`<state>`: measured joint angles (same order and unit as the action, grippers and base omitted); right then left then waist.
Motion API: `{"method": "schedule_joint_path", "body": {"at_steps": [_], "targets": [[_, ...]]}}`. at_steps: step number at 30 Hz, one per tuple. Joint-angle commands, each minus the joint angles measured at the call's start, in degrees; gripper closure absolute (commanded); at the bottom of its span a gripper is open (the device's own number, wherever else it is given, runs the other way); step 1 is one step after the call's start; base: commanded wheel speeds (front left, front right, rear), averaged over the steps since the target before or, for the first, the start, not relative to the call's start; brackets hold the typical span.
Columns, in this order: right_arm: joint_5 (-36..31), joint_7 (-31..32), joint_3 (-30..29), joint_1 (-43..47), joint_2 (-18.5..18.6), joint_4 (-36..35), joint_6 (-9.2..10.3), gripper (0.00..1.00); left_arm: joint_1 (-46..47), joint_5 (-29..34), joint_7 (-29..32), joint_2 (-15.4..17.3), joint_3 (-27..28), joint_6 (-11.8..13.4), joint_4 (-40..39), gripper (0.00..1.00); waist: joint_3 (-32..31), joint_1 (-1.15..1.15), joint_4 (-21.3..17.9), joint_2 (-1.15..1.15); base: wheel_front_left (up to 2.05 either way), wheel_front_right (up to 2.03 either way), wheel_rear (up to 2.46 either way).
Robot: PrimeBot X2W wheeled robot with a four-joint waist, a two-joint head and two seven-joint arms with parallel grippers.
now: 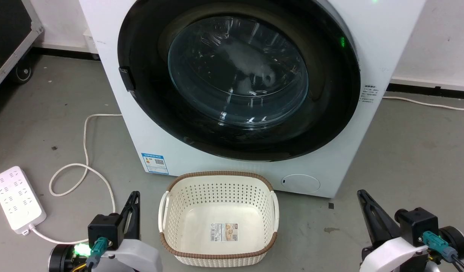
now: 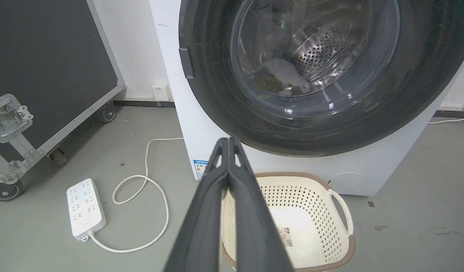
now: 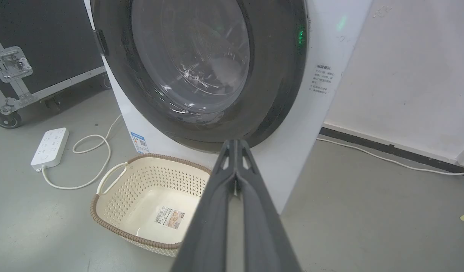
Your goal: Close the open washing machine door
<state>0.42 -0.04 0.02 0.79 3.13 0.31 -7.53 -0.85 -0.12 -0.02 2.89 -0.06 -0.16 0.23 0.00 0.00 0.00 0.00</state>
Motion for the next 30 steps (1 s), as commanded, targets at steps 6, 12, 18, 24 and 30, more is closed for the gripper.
{"method": "schedule_joint_path", "body": {"at_steps": [6,12,18,24,30], "targets": [[-0.42,0.04,-0.02,-0.79,-0.25,-0.31,0.04,1.00,0.85,0.12,0.02,-0.02,0.06,0.16,-0.23,1.00,0.00,0.00,0.00,0.00,0.00,0.00,0.00],[-0.42,0.04,-0.02,-0.79,-0.25,-0.31,0.04,1.00,0.85,0.12,0.02,-0.02,0.06,0.16,-0.23,1.00,0.00,0.00,0.00,0.00,0.00,0.00,0.00],[-0.42,0.04,-0.02,-0.79,-0.25,-0.31,0.04,1.00,0.85,0.12,0.02,-0.02,0.06,0.16,-0.23,1.00,0.00,0.00,0.00,0.00,0.00,0.00,0.00],[-0.42,0.04,-0.02,-0.79,-0.25,-0.31,0.04,1.00,0.85,0.12,0.02,-0.02,0.06,0.16,-0.23,1.00,0.00,0.00,0.00,0.00,0.00,0.00,0.00],[-0.42,0.04,-0.02,-0.79,-0.25,-0.31,0.04,1.00,0.85,0.12,0.02,-0.02,0.06,0.16,-0.23,1.00,0.00,0.00,0.00,0.00,0.00,0.00,0.00]]}}
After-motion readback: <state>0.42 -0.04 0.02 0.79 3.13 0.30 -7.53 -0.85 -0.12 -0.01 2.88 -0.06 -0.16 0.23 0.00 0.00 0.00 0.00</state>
